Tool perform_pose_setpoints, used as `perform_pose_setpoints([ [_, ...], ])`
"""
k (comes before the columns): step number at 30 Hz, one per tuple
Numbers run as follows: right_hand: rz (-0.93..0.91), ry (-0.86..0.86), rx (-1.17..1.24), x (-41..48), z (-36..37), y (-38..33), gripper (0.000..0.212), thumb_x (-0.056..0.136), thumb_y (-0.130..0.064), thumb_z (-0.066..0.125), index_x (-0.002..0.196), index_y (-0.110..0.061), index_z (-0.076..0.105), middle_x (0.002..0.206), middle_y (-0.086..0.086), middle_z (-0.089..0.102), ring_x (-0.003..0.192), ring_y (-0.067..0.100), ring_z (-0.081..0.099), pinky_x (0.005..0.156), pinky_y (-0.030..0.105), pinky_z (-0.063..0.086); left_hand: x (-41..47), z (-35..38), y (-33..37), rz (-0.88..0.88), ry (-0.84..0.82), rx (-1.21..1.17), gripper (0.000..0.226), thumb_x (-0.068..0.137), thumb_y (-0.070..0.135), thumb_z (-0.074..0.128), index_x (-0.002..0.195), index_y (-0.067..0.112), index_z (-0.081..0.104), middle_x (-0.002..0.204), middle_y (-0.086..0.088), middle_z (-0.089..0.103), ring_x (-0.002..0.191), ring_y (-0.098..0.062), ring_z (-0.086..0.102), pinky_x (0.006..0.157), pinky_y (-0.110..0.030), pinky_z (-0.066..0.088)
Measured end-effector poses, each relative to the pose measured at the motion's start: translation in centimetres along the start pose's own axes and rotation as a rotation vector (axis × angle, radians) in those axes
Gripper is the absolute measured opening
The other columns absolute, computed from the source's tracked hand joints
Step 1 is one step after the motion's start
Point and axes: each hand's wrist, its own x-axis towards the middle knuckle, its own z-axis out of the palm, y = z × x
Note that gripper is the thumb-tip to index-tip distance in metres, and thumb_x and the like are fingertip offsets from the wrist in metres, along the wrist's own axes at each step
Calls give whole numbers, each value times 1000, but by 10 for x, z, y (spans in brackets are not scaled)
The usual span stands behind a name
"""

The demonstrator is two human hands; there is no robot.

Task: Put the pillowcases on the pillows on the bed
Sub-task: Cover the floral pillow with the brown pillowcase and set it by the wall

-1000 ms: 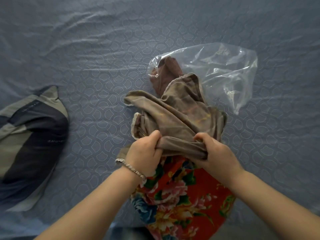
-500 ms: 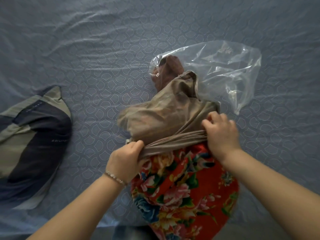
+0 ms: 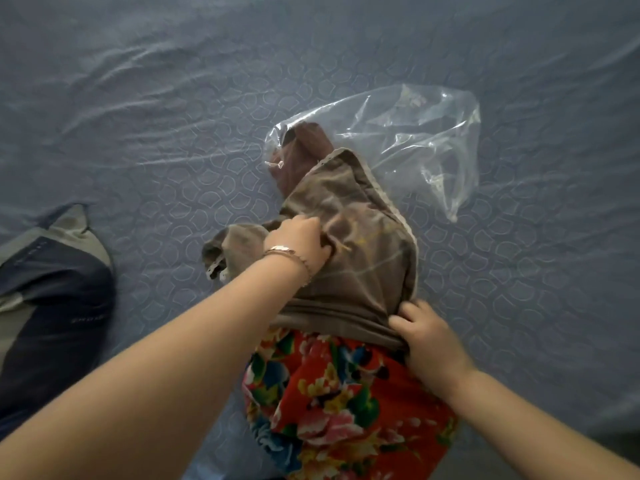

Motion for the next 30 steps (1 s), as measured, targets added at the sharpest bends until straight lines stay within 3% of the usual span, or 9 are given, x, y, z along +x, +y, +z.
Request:
perform_pose_setpoints([
  [4, 64, 30, 61, -2, 0, 0, 45, 47, 16, 70, 74, -13, 48, 73, 7, 50, 74, 19, 36, 48, 28, 40, 28, 21, 10, -13, -138, 218, 34, 96, 30, 40, 126, 16, 48, 133, -10, 48, 122, -32, 44, 96, -41, 36],
  [7, 232, 56, 188, 1, 5, 0, 33, 59, 15, 70, 76, -8, 53, 86, 4, 46, 72, 15, 39, 57, 23, 33, 21, 21, 10, 76, -55, 300, 32, 97, 25, 37, 123, 13, 52, 126, -10, 54, 117, -30, 49, 92, -38, 38],
  [11, 567, 127, 268, 22, 13, 22, 28, 67, 15, 54, 85, -6, 49, 99, 1, 40, 86, 20, 40, 68, 27, 29, -4, 16, -18, 156, 211, 78, 42, 87, 40, 33, 97, 11, 61, 101, -7, 63, 98, -27, 57, 72, -32, 42],
  [15, 550, 129, 138, 62, 12, 41, 19, 82, -6, 50, 68, -17, 44, 70, 3, 51, 70, 26, 47, 57, 35, 30, -37, 10, -33, 223, 397, -166, 40, 73, 37, 29, 67, 5, 52, 70, -12, 59, 65, -27, 55, 54, -26, 34],
  [17, 488, 86, 2, 71, 9, 53, 22, 90, -16, 44, 69, -20, 44, 74, 1, 51, 74, 25, 48, 60, 35, 33, -47, 0, -36, 161, 486, -240, 38, 73, 33, 31, 65, 2, 51, 64, -13, 55, 57, -20, 43, 48, -22, 23],
  [21, 230, 28, 95, 25, -7, 59, 4, 76, -8, 62, 75, -4, 62, 92, 14, 59, 71, 26, 62, 61, 29, 40, -35, -24, -60, -89, 532, -408, 54, 70, 41, 27, 81, -1, 59, 74, -17, 55, 68, -23, 44, 58, -28, 21],
  [24, 284, 21, 308, -25, -2, 34, 12, 76, -17, 62, 79, -6, 67, 90, 3, 53, 73, 12, 54, 60, 15, 39, 2, -28, -55, -232, 472, -397, 50, 75, 35, 33, 92, -3, 62, 95, -27, 61, 85, -35, 52, 60, -30, 21],
  [26, 439, 47, 366, -36, 7, 26, 10, 81, -13, 62, 80, -6, 69, 87, -1, 49, 74, 10, 51, 57, 7, 34, 20, -18, -37, -257, 372, -420, 38, 88, 28, 42, 99, -3, 62, 105, -25, 61, 97, -35, 53, 66, -33, 26],
  [30, 1024, -125, 366, -19, 18, 39, 12, 90, -18, 56, 99, -10, 56, 103, 14, 61, 95, 34, 57, 70, 31, 40, 14, 8, -25, -130, 202, -511, 20, 89, 17, 53, 106, 7, 55, 113, -15, 54, 102, -29, 54, 83, -29, 40],
])
